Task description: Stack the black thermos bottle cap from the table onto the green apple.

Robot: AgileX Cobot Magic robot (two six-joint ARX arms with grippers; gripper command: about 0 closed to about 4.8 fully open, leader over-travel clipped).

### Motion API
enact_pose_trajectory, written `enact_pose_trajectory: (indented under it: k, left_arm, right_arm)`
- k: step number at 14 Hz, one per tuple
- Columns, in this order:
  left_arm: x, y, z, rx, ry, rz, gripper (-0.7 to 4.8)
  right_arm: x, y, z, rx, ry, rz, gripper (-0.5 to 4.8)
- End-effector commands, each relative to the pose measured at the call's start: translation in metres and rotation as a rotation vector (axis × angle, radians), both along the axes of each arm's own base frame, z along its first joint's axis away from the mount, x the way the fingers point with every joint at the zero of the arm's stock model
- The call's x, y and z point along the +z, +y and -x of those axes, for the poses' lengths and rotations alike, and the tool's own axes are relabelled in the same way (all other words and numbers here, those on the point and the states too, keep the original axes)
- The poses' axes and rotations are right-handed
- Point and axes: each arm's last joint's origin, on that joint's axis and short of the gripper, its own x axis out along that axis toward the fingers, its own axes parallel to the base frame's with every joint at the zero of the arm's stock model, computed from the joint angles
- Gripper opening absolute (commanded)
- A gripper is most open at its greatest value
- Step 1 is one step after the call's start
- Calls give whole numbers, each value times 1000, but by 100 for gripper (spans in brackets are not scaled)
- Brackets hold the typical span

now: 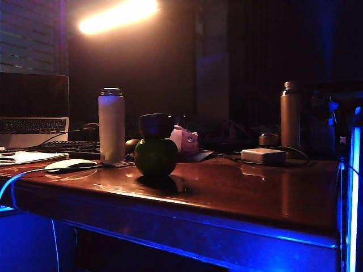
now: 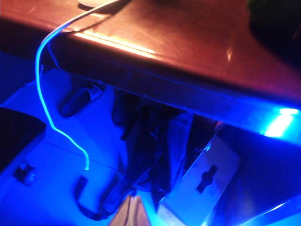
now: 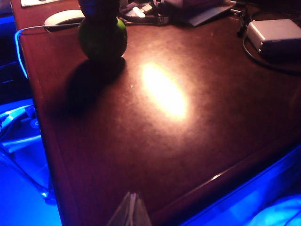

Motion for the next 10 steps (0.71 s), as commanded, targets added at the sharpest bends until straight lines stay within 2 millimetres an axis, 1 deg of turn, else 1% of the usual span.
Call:
enact_pose_trajectory:
  k: [1, 5, 10]
  left_arm:
    - [2, 0, -1, -19, -22, -35, -3]
    - [2, 0, -1, -18, -22, -34, -3]
    - [2, 0, -1, -19, -22, -34, -3]
  right_arm:
    - [-14, 0, 0, -7, 57, -6, -5]
    - [-22, -1, 1, -12, 107, 17, -5]
    - [-22, -1, 1, -11, 106, 15, 0]
